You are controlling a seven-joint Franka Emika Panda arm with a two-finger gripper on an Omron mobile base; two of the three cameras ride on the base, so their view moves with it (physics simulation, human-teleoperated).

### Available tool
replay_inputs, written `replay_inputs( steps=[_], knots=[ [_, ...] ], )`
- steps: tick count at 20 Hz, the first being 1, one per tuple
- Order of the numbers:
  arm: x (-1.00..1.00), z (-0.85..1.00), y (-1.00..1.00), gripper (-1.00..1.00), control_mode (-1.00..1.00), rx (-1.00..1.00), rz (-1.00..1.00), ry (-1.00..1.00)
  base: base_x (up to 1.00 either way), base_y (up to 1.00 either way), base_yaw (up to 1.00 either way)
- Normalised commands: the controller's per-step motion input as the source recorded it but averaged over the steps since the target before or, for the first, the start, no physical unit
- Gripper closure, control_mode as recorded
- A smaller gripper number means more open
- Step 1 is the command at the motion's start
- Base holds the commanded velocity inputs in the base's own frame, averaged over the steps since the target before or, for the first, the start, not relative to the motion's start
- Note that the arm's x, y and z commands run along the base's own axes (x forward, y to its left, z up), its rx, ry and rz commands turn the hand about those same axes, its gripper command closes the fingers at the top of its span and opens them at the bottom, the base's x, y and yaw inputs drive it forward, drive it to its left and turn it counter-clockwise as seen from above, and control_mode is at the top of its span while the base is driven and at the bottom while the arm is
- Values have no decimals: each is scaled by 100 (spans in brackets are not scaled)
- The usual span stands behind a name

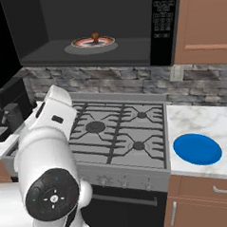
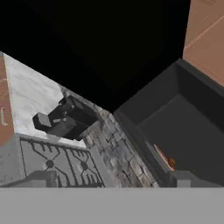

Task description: Pick the chicken drumstick from the counter and place it in the microwave. Then turn on the microwave.

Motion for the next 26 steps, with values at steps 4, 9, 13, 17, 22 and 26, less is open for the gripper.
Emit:
replay_inputs(
  steps=[4,9,13,17,22,26],
  knots=[
    [-41,19,16,-100,-100,-16,39,-24,0,0,0],
    [-40,19,20,-100,-100,-18,38,-22,0,0,0],
    [-42,13,26,-100,-100,-19,31,-20,0,0,0],
    [-41,15,26,-100,-100,-7,16,-14,0,0,0],
    [-40,10,33,-100,-100,-1,4,-19,0,0,0],
    [-36,7,35,-100,-100,0,0,-13,0,0,0]
  ],
)
